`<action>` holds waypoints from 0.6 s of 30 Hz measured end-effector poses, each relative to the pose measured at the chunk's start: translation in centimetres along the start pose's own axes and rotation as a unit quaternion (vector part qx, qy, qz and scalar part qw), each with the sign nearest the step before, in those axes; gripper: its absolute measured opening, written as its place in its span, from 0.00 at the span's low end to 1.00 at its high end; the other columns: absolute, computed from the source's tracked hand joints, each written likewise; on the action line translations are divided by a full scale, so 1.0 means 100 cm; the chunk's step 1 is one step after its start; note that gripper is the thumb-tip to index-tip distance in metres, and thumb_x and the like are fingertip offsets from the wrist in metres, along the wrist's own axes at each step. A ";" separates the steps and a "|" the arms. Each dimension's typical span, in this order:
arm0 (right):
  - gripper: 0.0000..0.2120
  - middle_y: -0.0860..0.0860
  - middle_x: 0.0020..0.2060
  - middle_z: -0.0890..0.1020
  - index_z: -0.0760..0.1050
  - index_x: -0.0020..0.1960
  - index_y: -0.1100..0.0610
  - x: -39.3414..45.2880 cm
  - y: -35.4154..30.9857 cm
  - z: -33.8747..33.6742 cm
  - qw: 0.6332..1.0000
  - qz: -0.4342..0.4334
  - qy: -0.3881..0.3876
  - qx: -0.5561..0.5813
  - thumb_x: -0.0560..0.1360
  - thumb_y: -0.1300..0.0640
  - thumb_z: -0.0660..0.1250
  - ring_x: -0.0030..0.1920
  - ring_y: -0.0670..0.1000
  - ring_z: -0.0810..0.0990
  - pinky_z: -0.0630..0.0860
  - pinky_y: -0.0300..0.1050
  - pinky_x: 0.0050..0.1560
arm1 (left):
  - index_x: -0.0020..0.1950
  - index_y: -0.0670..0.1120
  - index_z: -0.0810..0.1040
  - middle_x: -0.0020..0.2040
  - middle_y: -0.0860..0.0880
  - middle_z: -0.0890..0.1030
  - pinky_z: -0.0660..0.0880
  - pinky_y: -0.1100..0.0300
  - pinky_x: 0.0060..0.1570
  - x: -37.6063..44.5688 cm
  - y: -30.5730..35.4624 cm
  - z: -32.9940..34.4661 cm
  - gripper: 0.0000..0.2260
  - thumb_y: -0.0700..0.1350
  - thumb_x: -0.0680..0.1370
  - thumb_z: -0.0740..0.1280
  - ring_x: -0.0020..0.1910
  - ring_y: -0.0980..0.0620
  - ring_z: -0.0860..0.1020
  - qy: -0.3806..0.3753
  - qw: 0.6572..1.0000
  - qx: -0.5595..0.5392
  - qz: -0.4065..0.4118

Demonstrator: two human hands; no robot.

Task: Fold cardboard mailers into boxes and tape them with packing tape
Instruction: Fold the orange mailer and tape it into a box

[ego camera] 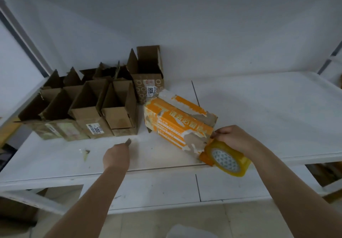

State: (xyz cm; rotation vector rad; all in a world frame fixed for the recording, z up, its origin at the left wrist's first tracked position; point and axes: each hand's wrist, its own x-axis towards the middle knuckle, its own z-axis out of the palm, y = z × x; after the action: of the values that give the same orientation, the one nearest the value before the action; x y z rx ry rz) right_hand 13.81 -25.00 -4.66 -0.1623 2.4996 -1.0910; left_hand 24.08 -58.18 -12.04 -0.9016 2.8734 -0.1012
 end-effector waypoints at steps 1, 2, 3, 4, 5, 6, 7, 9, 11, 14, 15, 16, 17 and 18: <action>0.07 0.47 0.41 0.84 0.82 0.43 0.46 0.000 0.000 0.000 1.000 -0.001 0.001 0.001 0.76 0.47 0.67 0.43 0.49 0.82 0.79 0.47 0.51 | 0.61 0.46 0.78 0.50 0.47 0.82 0.74 0.59 0.42 0.001 -0.001 -0.002 0.14 0.37 0.78 0.59 0.50 0.47 0.81 0.001 1.000 0.016 0.006; 0.07 0.47 0.42 0.84 0.82 0.44 0.46 -0.001 0.001 0.001 1.000 -0.001 0.002 0.002 0.77 0.47 0.67 0.43 0.49 0.82 0.78 0.47 0.51 | 0.58 0.46 0.79 0.49 0.47 0.82 0.74 0.60 0.42 0.001 -0.003 -0.003 0.12 0.39 0.78 0.60 0.50 0.47 0.81 0.005 0.999 0.032 0.012; 0.07 0.48 0.42 0.84 0.82 0.44 0.46 -0.002 0.001 0.001 1.000 -0.002 0.003 0.003 0.77 0.47 0.67 0.43 0.49 0.82 0.78 0.47 0.51 | 0.56 0.46 0.79 0.49 0.48 0.82 0.74 0.60 0.42 0.001 -0.004 -0.004 0.11 0.40 0.78 0.60 0.50 0.47 0.81 0.011 0.999 0.047 0.021; 0.07 0.48 0.42 0.84 0.82 0.45 0.47 -0.002 0.002 0.001 1.000 -0.002 0.004 0.005 0.77 0.47 0.67 0.43 0.48 0.82 0.78 0.47 0.51 | 0.55 0.47 0.80 0.49 0.48 0.82 0.74 0.60 0.43 -0.001 -0.004 -0.004 0.10 0.41 0.79 0.60 0.50 0.48 0.81 0.018 0.998 0.059 0.032; 0.07 0.48 0.42 0.84 0.82 0.46 0.47 -0.003 0.003 0.001 1.000 -0.002 0.005 0.009 0.77 0.47 0.67 0.43 0.49 0.82 0.78 0.47 0.51 | 0.55 0.47 0.80 0.49 0.48 0.82 0.74 0.60 0.43 -0.004 -0.004 -0.004 0.10 0.43 0.80 0.59 0.50 0.48 0.81 0.025 0.996 0.068 0.047; 0.07 0.48 0.42 0.84 0.83 0.46 0.48 -0.003 0.004 0.001 1.000 -0.002 0.006 0.013 0.77 0.47 0.67 0.43 0.49 0.82 0.78 0.47 0.51 | 0.55 0.47 0.80 0.49 0.49 0.83 0.75 0.59 0.44 -0.007 -0.004 -0.003 0.11 0.45 0.82 0.58 0.50 0.48 0.81 0.033 0.994 0.080 0.063; 0.08 0.48 0.42 0.84 0.83 0.47 0.48 -0.003 0.005 0.001 1.000 -0.002 0.008 0.018 0.77 0.47 0.67 0.43 0.49 0.82 0.79 0.46 0.51 | 0.55 0.48 0.80 0.49 0.49 0.83 0.75 0.59 0.46 -0.011 -0.004 -0.003 0.13 0.47 0.83 0.56 0.51 0.48 0.82 0.037 0.992 0.094 0.080; 0.08 0.48 0.41 0.84 0.83 0.47 0.49 -0.004 0.007 0.000 1.000 0.001 0.011 0.028 0.76 0.47 0.68 0.42 0.48 0.83 0.79 0.46 0.50 | 0.56 0.49 0.80 0.49 0.49 0.83 0.76 0.59 0.47 -0.017 -0.003 -0.007 0.14 0.49 0.83 0.55 0.51 0.48 0.82 0.034 0.988 0.108 0.103; 0.08 0.47 0.41 0.84 0.83 0.47 0.49 -0.004 0.008 0.000 0.999 0.002 0.014 0.032 0.76 0.46 0.68 0.42 0.48 0.83 0.79 0.45 0.49 | 0.57 0.52 0.78 0.49 0.50 0.83 0.74 0.60 0.45 -0.024 -0.001 -0.018 0.11 0.47 0.79 0.60 0.50 0.49 0.81 0.033 0.988 0.077 0.127; 0.09 0.47 0.41 0.84 0.83 0.47 0.49 -0.004 0.008 -0.001 0.999 0.004 0.015 0.030 0.76 0.46 0.68 0.42 0.47 0.82 0.78 0.42 0.44 | 0.51 0.52 0.76 0.41 0.52 0.81 0.70 0.59 0.36 -0.048 0.013 -0.044 0.05 0.47 0.76 0.64 0.41 0.50 0.80 0.070 0.955 -0.125 0.259; 0.09 0.47 0.41 0.84 0.83 0.47 0.49 -0.004 0.008 -0.001 1.000 0.003 0.014 0.028 0.76 0.46 0.68 0.41 0.46 0.82 0.77 0.41 0.42 | 0.48 0.52 0.74 0.36 0.53 0.78 0.67 0.61 0.32 -0.059 0.023 -0.056 0.03 0.45 0.76 0.65 0.36 0.54 0.77 0.072 0.921 -0.220 0.314; 0.09 0.47 0.41 0.83 0.83 0.48 0.50 -0.004 0.007 -0.001 1.000 0.002 0.012 0.026 0.76 0.46 0.68 0.41 0.46 0.82 0.76 0.40 0.41 | 0.47 0.52 0.71 0.34 0.55 0.74 0.64 0.63 0.30 -0.069 0.036 -0.070 0.04 0.44 0.77 0.65 0.33 0.56 0.75 0.067 0.884 -0.292 0.359; 0.09 0.47 0.42 0.83 0.83 0.48 0.50 -0.004 0.007 -0.002 1.000 0.001 0.010 0.027 0.76 0.47 0.68 0.41 0.47 0.81 0.76 0.41 0.42 | 0.48 0.52 0.69 0.32 0.56 0.71 0.62 0.65 0.28 -0.077 0.049 -0.084 0.04 0.43 0.78 0.63 0.31 0.57 0.72 0.068 0.848 -0.346 0.395; 0.08 0.48 0.42 0.83 0.83 0.48 0.50 -0.005 0.006 -0.002 1.000 0.001 0.007 0.029 0.76 0.47 0.68 0.42 0.47 0.81 0.76 0.41 0.43 | 0.49 0.51 0.69 0.32 0.57 0.70 0.61 0.66 0.27 -0.082 0.063 -0.098 0.02 0.44 0.80 0.61 0.30 0.57 0.71 0.070 0.820 -0.385 0.417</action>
State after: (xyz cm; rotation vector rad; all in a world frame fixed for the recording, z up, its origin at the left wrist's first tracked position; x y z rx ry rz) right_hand 14.24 -24.33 -4.83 -0.1351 2.4760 -1.1658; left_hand 25.82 -48.08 -2.19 0.4399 3.1309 1.1697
